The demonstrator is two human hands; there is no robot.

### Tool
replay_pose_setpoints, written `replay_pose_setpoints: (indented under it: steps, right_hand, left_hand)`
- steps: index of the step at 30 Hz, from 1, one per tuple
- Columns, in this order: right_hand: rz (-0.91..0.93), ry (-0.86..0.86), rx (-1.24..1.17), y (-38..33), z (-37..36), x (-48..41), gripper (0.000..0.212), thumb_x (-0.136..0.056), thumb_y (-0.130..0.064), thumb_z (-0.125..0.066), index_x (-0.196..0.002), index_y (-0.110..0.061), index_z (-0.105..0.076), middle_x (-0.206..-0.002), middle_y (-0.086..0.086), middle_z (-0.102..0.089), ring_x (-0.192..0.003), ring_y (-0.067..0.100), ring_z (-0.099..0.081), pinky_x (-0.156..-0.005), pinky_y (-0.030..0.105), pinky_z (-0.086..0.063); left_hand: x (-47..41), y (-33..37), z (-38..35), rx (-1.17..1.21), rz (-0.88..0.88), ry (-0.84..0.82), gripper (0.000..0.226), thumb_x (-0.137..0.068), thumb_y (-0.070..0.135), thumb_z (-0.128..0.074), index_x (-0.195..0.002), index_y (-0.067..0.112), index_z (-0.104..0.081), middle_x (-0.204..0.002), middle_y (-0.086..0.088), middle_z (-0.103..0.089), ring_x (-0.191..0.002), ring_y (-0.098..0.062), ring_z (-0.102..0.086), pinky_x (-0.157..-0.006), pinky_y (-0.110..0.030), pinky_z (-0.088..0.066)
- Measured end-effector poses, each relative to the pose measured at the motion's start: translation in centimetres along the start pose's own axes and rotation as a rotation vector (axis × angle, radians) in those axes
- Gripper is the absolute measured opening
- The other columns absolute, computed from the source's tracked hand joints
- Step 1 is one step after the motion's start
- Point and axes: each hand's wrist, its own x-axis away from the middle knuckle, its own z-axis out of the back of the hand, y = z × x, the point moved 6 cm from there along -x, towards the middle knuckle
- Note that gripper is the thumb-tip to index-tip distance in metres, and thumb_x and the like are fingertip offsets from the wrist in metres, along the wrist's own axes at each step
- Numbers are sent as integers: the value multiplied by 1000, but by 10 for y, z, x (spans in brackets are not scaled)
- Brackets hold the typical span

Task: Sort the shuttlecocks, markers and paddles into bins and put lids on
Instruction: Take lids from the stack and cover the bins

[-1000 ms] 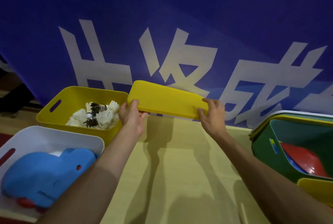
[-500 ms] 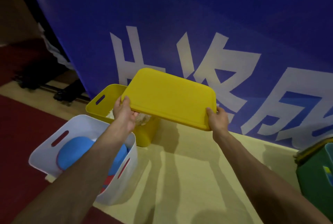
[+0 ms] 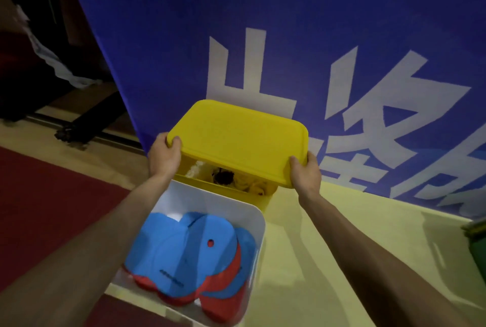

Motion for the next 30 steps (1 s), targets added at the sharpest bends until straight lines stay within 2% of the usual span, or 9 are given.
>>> replay_pose_setpoints:
  steps: [4,7,12,18,23,30]
  right_hand:
    - [-23,0,66,2,-31,4,59,-98,-36,-46,-149,-16,-25,-150,9,-37,-134,32,-39,-110,50,-37]
    - [-92,7,100,10,-48,4,56,-100,-34,-44,-149,-15,-24,-150,9,-37,-135,33,-39,-110,49,-36]
    - [-88,45,128,21,-65,9,54,-101,-31,-41,-149,-13,-23,-151,10,-36,-137,32,-36,-112,49,-33]
    - [-101,71,134,29,-74,6,55,-101,-31,-39,-150,-13,-21,-153,9,-32,-139,32,-33,-114,48,-31]
    - [-106,71,162,38,-73,5,55,-102,-30,-38,-150,-11,-20,-154,9,-31,-140,32,-31,-115,46,-29]
    - [-136,55,200,47,-81,1,54,-102,-30,-36,-150,-10,-19,-154,10,-30,-140,33,-31,-115,46,-29]
  left_hand:
    - [-29,-40,2,-137,-13,-106,34,-91,35,-49,-111,9,-58,-105,-21,-61,-98,-39,-56,-87,-50,-47]
    - [-36,-55,-5,-176,13,-145,35,-92,34,-47,-111,7,-58,-108,-23,-58,-97,-40,-56,-86,-49,-48]
    - [-43,-76,-14,-230,49,-212,36,-95,31,-45,-118,4,-54,-115,-25,-54,-100,-42,-55,-86,-49,-48]
    - [-44,-82,-21,-235,63,-235,33,-98,26,-43,-118,2,-51,-113,-23,-59,-103,-39,-55,-83,-46,-45]
    - [-47,-87,-24,-278,35,-274,35,-96,26,-45,-119,1,-51,-115,-24,-58,-104,-40,-55,-88,-51,-47]
    - [-53,-86,-23,-265,47,-295,32,-95,24,-48,-116,0,-52,-113,-23,-58,-104,-40,-55,-87,-50,-47]
